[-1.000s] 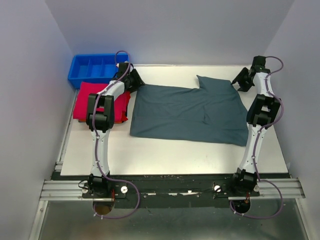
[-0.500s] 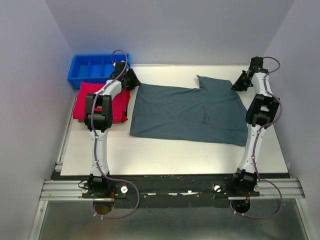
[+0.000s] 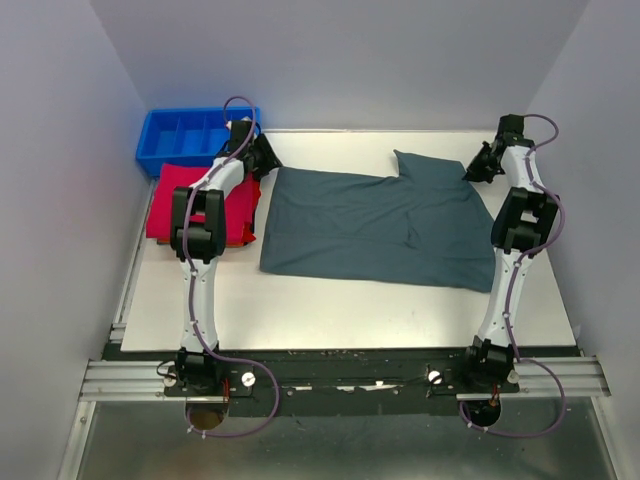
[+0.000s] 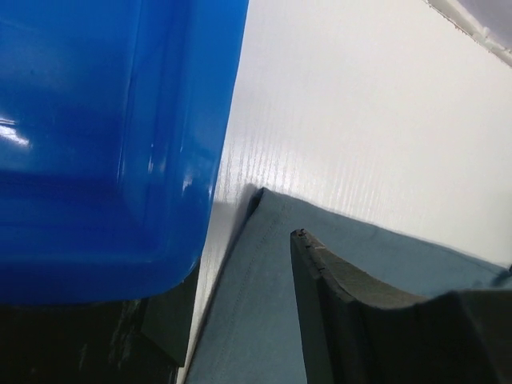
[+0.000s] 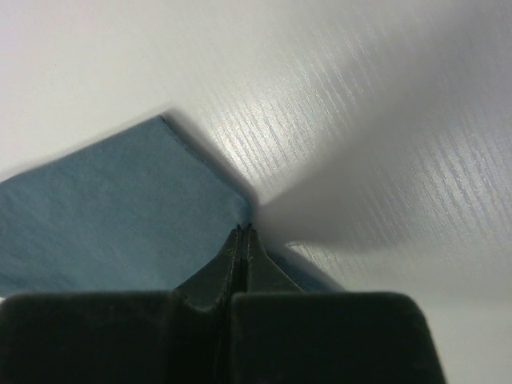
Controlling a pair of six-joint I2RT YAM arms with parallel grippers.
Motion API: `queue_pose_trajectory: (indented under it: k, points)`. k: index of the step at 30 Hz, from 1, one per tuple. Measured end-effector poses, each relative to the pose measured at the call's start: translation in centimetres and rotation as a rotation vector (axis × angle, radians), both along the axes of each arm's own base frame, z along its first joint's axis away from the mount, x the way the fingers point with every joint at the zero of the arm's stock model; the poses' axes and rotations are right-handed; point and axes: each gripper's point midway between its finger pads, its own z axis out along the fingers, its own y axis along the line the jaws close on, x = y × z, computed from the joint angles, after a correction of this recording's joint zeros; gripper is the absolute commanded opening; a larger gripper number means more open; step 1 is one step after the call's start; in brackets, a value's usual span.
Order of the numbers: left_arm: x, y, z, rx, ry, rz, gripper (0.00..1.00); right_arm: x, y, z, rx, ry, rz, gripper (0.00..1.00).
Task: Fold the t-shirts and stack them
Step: Grap the side of the flattened tshirt furthest away from the robot with both arms
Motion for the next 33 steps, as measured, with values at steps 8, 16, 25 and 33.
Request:
queue_pose_trajectory:
  k: [8, 16, 25, 33]
  points:
    - [0.4, 0.0, -0.5, 0.019, 0.063, 0.02, 0.51, 0.2, 0.1, 0.0, -0.008, -0.014, 0.001, 0.01]
    - [0.0, -0.5, -0.9, 0.027, 0.122, 0.018, 0.49, 0.2, 0.1, 0.0, -0.012, -0.025, 0.001, 0.01]
    - [0.0, -0.7, -1.0, 0.019, 0.103, 0.024, 0.56, 0.2, 0.0, 0.1, -0.015, -0.028, -0.001, 0.01]
    - [-0.1, -0.8, -0.8, 0.034, -0.07, 0.008, 0.56, 0.3, 0.0, 0.1, -0.016, -0.03, -0.001, 0.01]
